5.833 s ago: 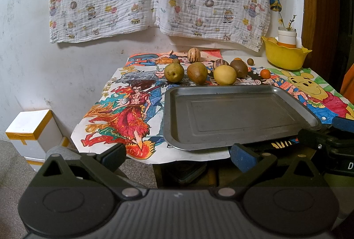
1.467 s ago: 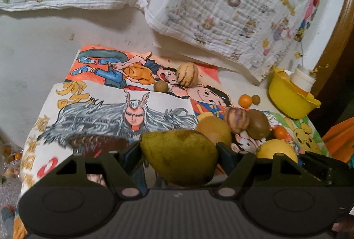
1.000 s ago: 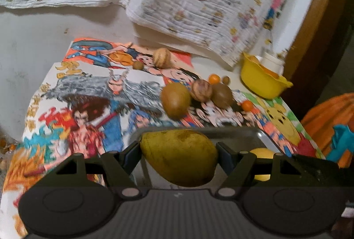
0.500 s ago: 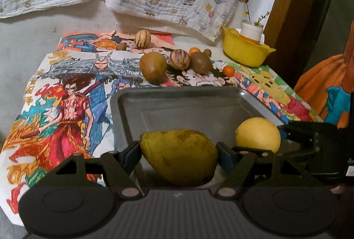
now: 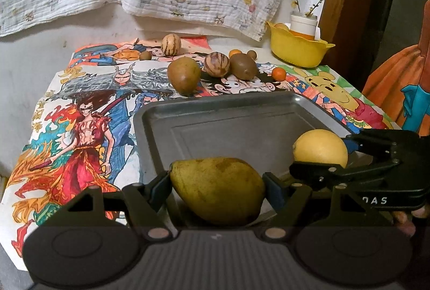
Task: Organize fruits
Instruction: 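Lower the green pear onto the tray with the left tool while the right tool sets the yellow fruit there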
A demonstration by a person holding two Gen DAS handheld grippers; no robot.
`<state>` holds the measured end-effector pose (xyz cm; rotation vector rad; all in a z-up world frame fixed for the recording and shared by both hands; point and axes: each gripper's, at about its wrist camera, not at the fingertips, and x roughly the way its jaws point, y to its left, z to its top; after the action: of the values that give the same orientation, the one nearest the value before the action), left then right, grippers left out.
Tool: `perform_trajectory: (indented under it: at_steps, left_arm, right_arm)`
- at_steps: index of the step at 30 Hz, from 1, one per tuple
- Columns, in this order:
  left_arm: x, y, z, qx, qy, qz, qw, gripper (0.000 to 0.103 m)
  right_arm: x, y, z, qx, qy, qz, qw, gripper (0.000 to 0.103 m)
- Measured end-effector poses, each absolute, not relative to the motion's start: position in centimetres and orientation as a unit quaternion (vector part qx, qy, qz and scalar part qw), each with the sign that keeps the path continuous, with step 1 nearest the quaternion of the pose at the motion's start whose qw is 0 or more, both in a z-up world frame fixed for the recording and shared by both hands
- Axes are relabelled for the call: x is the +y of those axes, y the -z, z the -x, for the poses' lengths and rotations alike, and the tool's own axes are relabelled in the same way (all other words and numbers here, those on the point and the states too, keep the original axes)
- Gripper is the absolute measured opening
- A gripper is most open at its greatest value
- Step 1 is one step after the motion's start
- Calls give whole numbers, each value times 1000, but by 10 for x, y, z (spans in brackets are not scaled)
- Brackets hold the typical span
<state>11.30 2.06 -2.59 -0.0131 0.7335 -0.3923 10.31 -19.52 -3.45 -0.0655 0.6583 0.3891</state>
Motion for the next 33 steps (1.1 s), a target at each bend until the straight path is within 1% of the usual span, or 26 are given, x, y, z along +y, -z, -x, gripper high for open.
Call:
perform_trajectory:
  at_steps: [7,13,15,16,22,24,26,28,30,33]
  left_arm:
    - [20,25,-110,355,189,-6,916,77]
    - [21,23,-105,356,185,2,916,78]
    - [21,21,-101,353,181,4,918,81]
    - [22,20,-99,351,179,3,919,84]
    - [25,16,-87,348,167,0,923,88]
    - [28,15,-83,346,165,2,924,91]
    - [30,12,-79,343,163,1,925,99]
    - [33,9,-74,337,170,-1,926,102]
    - [35,7,-71,333,172,-4,927,102]
    - [38,5,-68,332,167,-13,928,102]
  right_arm:
    - [-201,34,-100,317,-187,24,929,61]
    - [-208,34,-94,318,-183,13,930,66]
    - [-210,34,-90,317,-181,11,931,69]
    - [-211,34,-89,317,-181,10,931,70]
    - [-219,32,-79,313,-177,11,933,79]
    - [-222,31,-74,310,-174,11,934,84]
    - [-226,29,-71,311,-171,10,935,87]
    - [-230,28,-68,308,-165,9,937,92]
    - [-235,25,-64,302,-158,4,940,99]
    - [-243,23,-62,302,-147,1,942,102]
